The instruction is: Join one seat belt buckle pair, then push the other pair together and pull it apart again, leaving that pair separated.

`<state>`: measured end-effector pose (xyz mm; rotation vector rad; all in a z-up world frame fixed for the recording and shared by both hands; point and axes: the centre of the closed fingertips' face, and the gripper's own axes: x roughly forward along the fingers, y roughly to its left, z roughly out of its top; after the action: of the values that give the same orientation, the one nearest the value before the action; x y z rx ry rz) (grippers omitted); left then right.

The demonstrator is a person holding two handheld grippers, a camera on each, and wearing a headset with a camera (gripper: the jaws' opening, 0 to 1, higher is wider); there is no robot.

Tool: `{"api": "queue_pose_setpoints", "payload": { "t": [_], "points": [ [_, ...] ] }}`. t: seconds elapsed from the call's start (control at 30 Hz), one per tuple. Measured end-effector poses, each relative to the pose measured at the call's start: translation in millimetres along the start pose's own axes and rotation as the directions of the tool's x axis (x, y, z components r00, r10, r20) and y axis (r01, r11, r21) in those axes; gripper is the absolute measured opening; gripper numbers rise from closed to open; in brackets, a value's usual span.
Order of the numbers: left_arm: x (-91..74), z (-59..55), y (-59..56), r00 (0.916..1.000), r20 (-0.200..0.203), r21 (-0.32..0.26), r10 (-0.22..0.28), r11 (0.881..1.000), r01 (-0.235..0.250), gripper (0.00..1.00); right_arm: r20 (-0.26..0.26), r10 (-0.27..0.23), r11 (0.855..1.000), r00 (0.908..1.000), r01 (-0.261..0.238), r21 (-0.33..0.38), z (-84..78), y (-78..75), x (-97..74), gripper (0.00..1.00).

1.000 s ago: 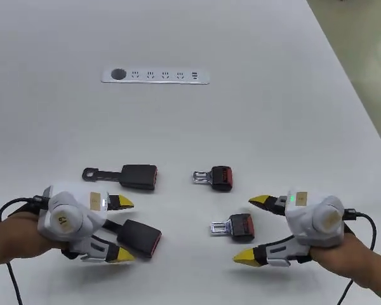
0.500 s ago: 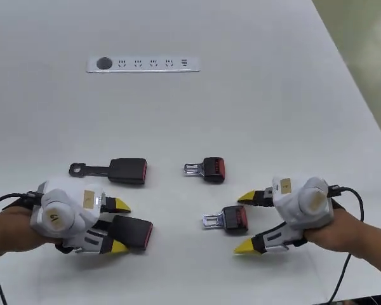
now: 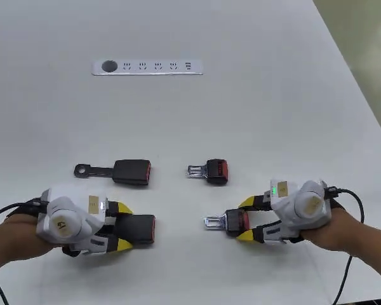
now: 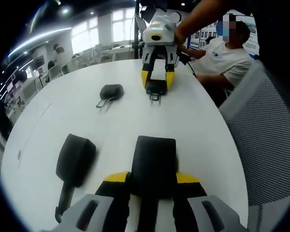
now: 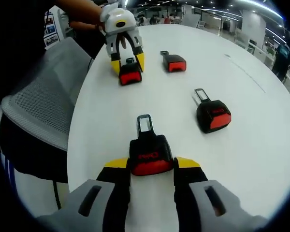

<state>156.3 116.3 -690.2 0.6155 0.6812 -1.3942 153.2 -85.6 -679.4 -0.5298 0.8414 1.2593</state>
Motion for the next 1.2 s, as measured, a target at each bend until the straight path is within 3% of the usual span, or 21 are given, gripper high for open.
{"api": "queue_pose_setpoints", "payload": {
  "t": [0.13, 0.23, 0.47, 0.57, 0.7, 0.87, 1.2],
  "points": [
    [0.1, 0.7, 0.7, 0.9999, -0.007, -0.02, 0.013, 1.0, -0.013, 0.35, -0.007, -0.003, 0.999, 1.0, 0.004, 0.049, -1.8, -2.6, 0.4, 0.34],
    [0.0, 2.4, 1.2, 0.9998, -0.015, -0.025, 0.015, 1.0, -0.015, 0.35, -0.027, -0.001, 1.0, 0.9996, 0.001, -0.001, -5.4, -1.8, 1.3, 0.33],
    [-0.5, 2.2, 2.6, 0.9996, -0.025, -0.038, 0.015, 0.999, -0.016, 0.35, -0.06, 0.002, 1.0, 0.9982, -0.002, -0.006, -8.9, -7.9, 6.8, 0.33],
    [-0.2, 1.4, 4.4, 0.9989, -0.048, -0.031, 0.003, 1.0, -0.004, 0.35, -0.08, 0.012, 1.0, 0.9967, -0.013, -0.02, -9.9, -9.0, 6.5, 0.33],
    [0.1, 1.7, 5.8, 0.9979, -0.065, -0.02, -0.004, 1.0, 0.003, 0.34, -0.133, 0.034, 0.999, 0.9905, -0.039, -0.035, -9.4, -10.7, 9.6, 0.33],
    [-0.1, 1.5, 7.1, 0.9974, -0.071, -0.028, -0.004, 1.0, 0.002, 0.34, -0.139, 0.048, 0.997, 0.9891, -0.056, -0.055, -3.1, -7.1, 14.7, 0.33],
    [0.5, 2.4, 9.5, 0.9953, -0.096, -0.035, -0.004, 0.999, 0.0, 0.34, -0.146, 0.036, 0.997, 0.9886, -0.045, -0.058, 10.8, -3.6, 25.8, 0.33]
  ]
}}
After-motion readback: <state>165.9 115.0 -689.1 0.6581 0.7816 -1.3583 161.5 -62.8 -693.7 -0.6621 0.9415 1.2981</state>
